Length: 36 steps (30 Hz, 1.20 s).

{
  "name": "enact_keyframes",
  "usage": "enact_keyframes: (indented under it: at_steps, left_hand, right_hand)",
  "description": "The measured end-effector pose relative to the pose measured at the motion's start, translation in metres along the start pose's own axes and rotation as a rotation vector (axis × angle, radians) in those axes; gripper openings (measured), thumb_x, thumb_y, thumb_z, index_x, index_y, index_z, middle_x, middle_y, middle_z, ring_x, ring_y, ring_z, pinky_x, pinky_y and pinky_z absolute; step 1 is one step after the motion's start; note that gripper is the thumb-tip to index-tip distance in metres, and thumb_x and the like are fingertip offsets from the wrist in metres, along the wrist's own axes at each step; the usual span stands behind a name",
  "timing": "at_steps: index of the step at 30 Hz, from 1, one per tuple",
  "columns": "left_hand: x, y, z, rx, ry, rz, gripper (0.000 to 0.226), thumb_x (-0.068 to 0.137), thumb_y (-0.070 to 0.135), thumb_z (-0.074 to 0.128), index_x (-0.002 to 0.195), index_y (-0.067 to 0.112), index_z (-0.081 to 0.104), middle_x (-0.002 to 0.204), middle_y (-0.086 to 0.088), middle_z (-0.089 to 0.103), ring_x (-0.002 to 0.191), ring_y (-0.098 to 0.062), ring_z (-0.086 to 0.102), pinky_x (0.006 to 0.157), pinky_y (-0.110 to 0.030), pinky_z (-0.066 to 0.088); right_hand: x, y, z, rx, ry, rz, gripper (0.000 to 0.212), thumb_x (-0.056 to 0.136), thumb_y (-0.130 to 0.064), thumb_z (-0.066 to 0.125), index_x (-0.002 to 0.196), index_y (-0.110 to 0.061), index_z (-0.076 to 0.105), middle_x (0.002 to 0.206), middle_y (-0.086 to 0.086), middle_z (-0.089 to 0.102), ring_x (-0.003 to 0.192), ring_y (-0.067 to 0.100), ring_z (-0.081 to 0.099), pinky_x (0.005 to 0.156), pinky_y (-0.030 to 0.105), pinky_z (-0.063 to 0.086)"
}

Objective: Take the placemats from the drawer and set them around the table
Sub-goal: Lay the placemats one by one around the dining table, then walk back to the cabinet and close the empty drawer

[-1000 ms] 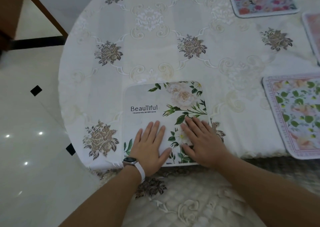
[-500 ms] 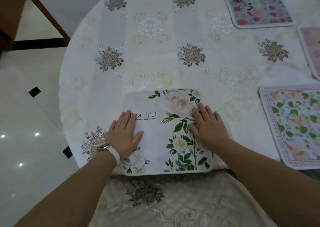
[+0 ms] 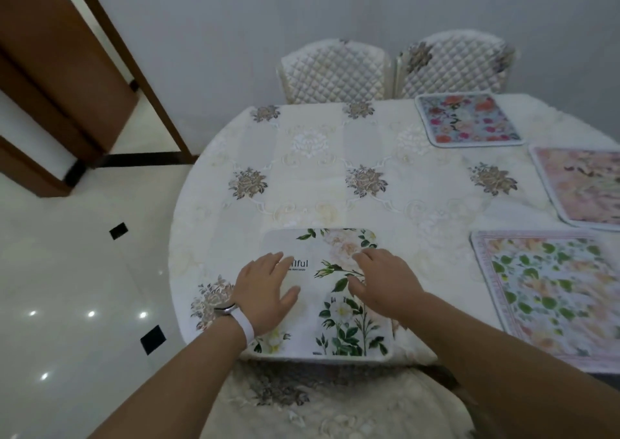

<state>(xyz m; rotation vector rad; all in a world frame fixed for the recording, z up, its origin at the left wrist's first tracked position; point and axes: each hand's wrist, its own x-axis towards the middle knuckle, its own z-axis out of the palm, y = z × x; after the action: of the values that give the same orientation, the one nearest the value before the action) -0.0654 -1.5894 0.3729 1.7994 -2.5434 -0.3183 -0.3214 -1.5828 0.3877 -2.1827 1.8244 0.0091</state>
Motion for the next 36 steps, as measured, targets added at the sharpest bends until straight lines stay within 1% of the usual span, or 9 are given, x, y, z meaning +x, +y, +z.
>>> enact_keyframes:
  at_steps: [5, 10, 14, 19, 21, 24, 27, 32, 36]
  left_hand:
    - [-0.025, 0.011, -0.019, 0.022, 0.002, -0.083, 0.076, 0.081, 0.066, 0.02, 0.143, 0.026, 0.042, 0.149, -0.002, 0.042, 0.136, -0.024, 0.038, 0.111, -0.044, 0.03]
    - [-0.058, 0.025, -0.036, 0.056, 0.103, -0.056, 0.064, 0.084, 0.058, 0.034, 0.133, 0.021, 0.054, 0.136, -0.006, 0.056, 0.124, -0.029, 0.051, 0.101, -0.049, 0.041]
    - [-0.083, 0.031, -0.046, 0.078, 0.18, -0.036, 0.057, 0.084, 0.053, 0.041, 0.126, 0.019, 0.06, 0.128, -0.009, 0.062, 0.116, -0.032, 0.058, 0.094, -0.05, 0.047]
    - [-0.117, 0.021, -0.053, 0.049, 0.221, -0.063, 0.056, 0.085, 0.053, 0.04, 0.125, 0.02, 0.061, 0.13, -0.008, 0.06, 0.119, -0.03, 0.055, 0.098, -0.049, 0.044]
    - [-0.138, 0.013, -0.058, 0.036, 0.253, -0.081, 0.055, 0.086, 0.053, 0.039, 0.125, 0.022, 0.061, 0.131, -0.006, 0.06, 0.121, -0.029, 0.055, 0.099, -0.048, 0.043]
    - [-0.182, -0.008, -0.068, -0.003, 0.324, -0.129, 0.051, 0.086, 0.052, 0.039, 0.124, 0.025, 0.061, 0.13, -0.003, 0.06, 0.12, -0.027, 0.055, 0.098, -0.045, 0.041]
    - [-0.239, -0.041, -0.075, -0.012, 0.366, -0.204, 0.051, 0.086, 0.051, 0.04, 0.124, 0.025, 0.061, 0.129, -0.005, 0.061, 0.118, -0.028, 0.056, 0.097, -0.046, 0.042]
    - [-0.349, -0.105, -0.072, -0.012, 0.37, -0.384, 0.052, 0.085, 0.05, 0.04, 0.122, 0.021, 0.062, 0.126, -0.007, 0.062, 0.116, -0.029, 0.057, 0.096, -0.044, 0.043]
    - [-0.446, -0.142, -0.068, 0.007, 0.393, -0.548, 0.052, 0.086, 0.051, 0.04, 0.123, 0.022, 0.062, 0.127, -0.007, 0.062, 0.117, -0.028, 0.056, 0.097, -0.045, 0.043]
  right_hand:
    - [-0.017, 0.006, -0.022, -0.041, 0.016, -0.057, 0.049, 0.093, -0.046, 0.041, 0.132, -0.019, 0.05, 0.129, 0.002, 0.054, 0.114, 0.023, 0.05, 0.092, 0.038, 0.046]
    - [-0.039, 0.004, -0.034, -0.04, 0.024, -0.112, 0.053, 0.094, -0.047, 0.04, 0.137, -0.019, 0.047, 0.139, 0.003, 0.049, 0.123, 0.024, 0.046, 0.098, 0.039, 0.043]
    - [-0.062, -0.01, -0.039, -0.034, 0.044, -0.165, 0.056, 0.094, -0.051, 0.039, 0.142, -0.022, 0.042, 0.146, 0.002, 0.043, 0.131, 0.024, 0.04, 0.105, 0.04, 0.037]
    - [-0.089, -0.044, -0.044, -0.049, 0.081, -0.232, 0.064, 0.088, -0.059, 0.026, 0.14, -0.026, 0.044, 0.147, 0.002, 0.043, 0.133, 0.024, 0.039, 0.107, 0.041, 0.035]
    - [-0.098, -0.067, -0.046, -0.061, 0.078, -0.269, 0.069, 0.087, -0.061, 0.02, 0.142, -0.026, 0.042, 0.149, 0.003, 0.041, 0.135, 0.026, 0.036, 0.109, 0.043, 0.033]
    - [-0.109, -0.115, -0.046, -0.08, 0.064, -0.332, 0.059, 0.095, -0.054, 0.031, 0.145, -0.025, 0.039, 0.152, 0.003, 0.037, 0.137, 0.024, 0.034, 0.111, 0.044, 0.032]
    - [-0.119, -0.178, -0.04, -0.084, 0.071, -0.419, 0.053, 0.097, -0.049, 0.037, 0.144, -0.025, 0.041, 0.15, 0.002, 0.04, 0.135, 0.023, 0.036, 0.11, 0.041, 0.032]
    - [-0.136, -0.287, -0.015, -0.109, 0.059, -0.573, 0.052, 0.094, -0.048, 0.041, 0.138, -0.023, 0.05, 0.138, 0.002, 0.051, 0.125, 0.024, 0.046, 0.103, 0.037, 0.038]
    - [-0.157, -0.371, 0.005, -0.122, 0.025, -0.713, 0.055, 0.094, -0.051, 0.038, 0.141, -0.025, 0.046, 0.142, -0.002, 0.047, 0.129, 0.02, 0.042, 0.105, 0.038, 0.036]
